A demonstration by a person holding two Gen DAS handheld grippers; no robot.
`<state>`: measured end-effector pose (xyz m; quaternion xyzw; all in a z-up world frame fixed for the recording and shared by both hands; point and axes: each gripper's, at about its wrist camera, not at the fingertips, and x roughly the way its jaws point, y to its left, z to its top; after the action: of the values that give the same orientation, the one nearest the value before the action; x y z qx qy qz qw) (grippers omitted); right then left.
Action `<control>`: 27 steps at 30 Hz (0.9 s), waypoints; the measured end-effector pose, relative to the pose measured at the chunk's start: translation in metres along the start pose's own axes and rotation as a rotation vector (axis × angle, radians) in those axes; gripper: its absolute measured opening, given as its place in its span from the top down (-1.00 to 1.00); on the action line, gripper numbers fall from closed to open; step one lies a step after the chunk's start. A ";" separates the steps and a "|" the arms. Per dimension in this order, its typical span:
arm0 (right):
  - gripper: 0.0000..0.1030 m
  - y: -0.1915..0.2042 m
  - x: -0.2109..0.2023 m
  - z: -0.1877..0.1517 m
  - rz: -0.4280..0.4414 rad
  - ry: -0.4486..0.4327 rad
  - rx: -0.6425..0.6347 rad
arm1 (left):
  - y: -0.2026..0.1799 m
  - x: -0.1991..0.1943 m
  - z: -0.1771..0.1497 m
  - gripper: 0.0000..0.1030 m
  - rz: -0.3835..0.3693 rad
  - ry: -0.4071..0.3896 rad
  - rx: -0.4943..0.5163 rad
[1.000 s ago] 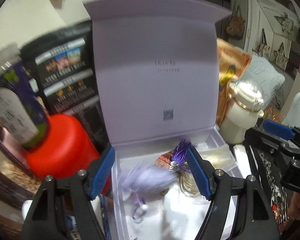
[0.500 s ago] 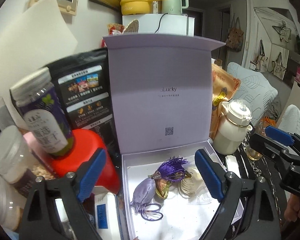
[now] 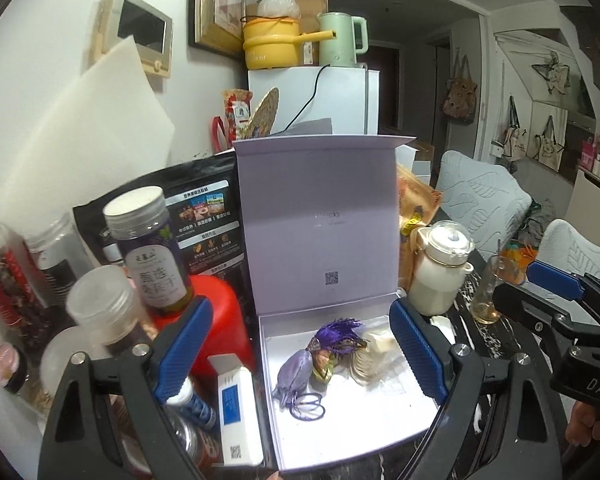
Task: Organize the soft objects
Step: 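Open the left tool releasing the pouch while the right tool releases the zip bag in the box, then withdraw both open tools up and away from the lavender box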
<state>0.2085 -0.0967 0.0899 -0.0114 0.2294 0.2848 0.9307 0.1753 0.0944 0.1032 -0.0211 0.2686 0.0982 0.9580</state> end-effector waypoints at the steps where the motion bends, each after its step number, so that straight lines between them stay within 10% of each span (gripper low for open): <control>1: -0.42 0.003 -0.007 -0.001 0.000 -0.005 -0.002 | 0.000 -0.005 -0.001 -0.76 -0.002 -0.002 0.001; 27: -0.47 0.050 -0.128 -0.089 -0.075 0.023 0.044 | -0.023 -0.112 -0.087 -0.76 -0.221 0.052 0.089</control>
<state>0.0503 -0.1360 0.0714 -0.0030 0.2456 0.2444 0.9381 0.0418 0.0442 0.0872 -0.0104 0.2935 -0.0205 0.9557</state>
